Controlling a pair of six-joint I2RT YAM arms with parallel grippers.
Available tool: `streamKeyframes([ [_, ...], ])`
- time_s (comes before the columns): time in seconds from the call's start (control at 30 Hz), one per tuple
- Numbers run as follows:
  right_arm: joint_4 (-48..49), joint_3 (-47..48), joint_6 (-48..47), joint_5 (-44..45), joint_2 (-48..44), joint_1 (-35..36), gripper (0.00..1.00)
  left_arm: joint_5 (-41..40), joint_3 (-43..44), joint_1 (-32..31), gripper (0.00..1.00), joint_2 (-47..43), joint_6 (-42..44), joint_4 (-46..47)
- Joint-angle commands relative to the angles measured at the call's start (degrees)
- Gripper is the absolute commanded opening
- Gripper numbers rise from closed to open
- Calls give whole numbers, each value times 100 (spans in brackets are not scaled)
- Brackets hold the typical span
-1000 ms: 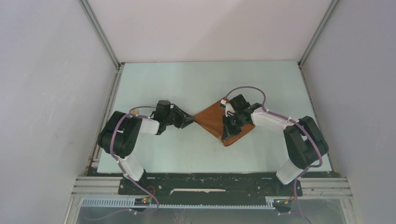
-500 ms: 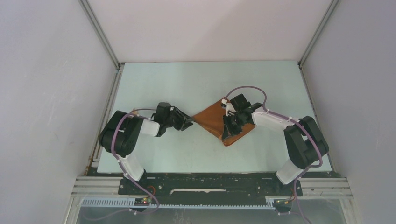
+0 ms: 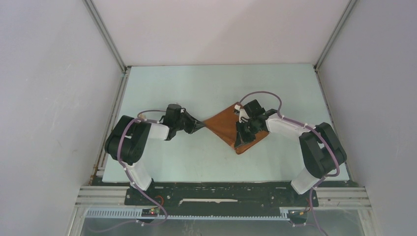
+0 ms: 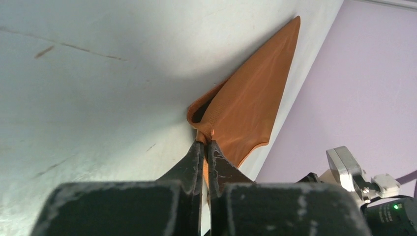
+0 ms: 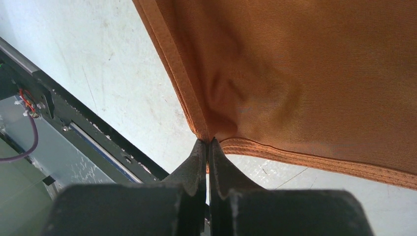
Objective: Fold the napkin into a case and place the utensils inside
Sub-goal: Pick up the lower triangle-folded napkin from the center of the board, then fold the lower triangle-folded napkin at the center of the board.
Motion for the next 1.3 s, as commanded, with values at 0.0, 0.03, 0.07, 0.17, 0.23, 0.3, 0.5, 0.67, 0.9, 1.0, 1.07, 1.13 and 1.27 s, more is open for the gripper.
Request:
streamKeyframes([
  [0.0, 108, -140, 152, 120, -323, -177, 0, -185, 355, -80, 0, -205, 227, -154],
  [0.03, 98, -149, 170, 129, -329, -238, 0, -198, 423, -102, 0, -205, 256, -230],
  [0.07, 95, -173, 195, 152, -350, -287, 0, -228, 508, -135, 0, -211, 301, -384],
  [0.17, 95, -225, 252, 234, -430, -447, 0, -350, 814, -239, 0, -228, 373, -806],
  [0.23, 87, -230, 277, 185, -450, -578, 0, -426, 1087, -308, 0, -171, 386, -1082],
  [0.3, 87, -229, 283, 125, -473, -684, 0, -515, 1374, -365, 0, -97, 416, -1412],
  [0.5, 69, -247, 236, 16, -502, -760, 0, -825, 1732, -416, 0, -98, 437, -1807],
  [0.67, 20, -255, 315, 205, -551, -908, 0, -719, 2377, -550, 0, 285, 486, -2231],
  [0.9, -108, -258, 277, 398, -492, -1283, 0, -922, 3062, -767, 0, 674, 464, -2556],
  [1.0, -160, -255, 240, 530, -440, -1356, 0, -862, 3422, -838, 0, 921, 471, -2624],
  [1.07, -187, -266, 244, 588, -428, -1368, 0, -836, 3694, -903, 0, 1068, 484, -2668],
  [1.13, -186, -285, 259, 675, -443, -1382, 0, -830, 3909, -953, 0, 1234, 489, -2747],
  [1.27, -177, -290, 256, 792, -401, -1445, 0, -806, 4280, -1003, 0, 1542, 512, -2872],
])
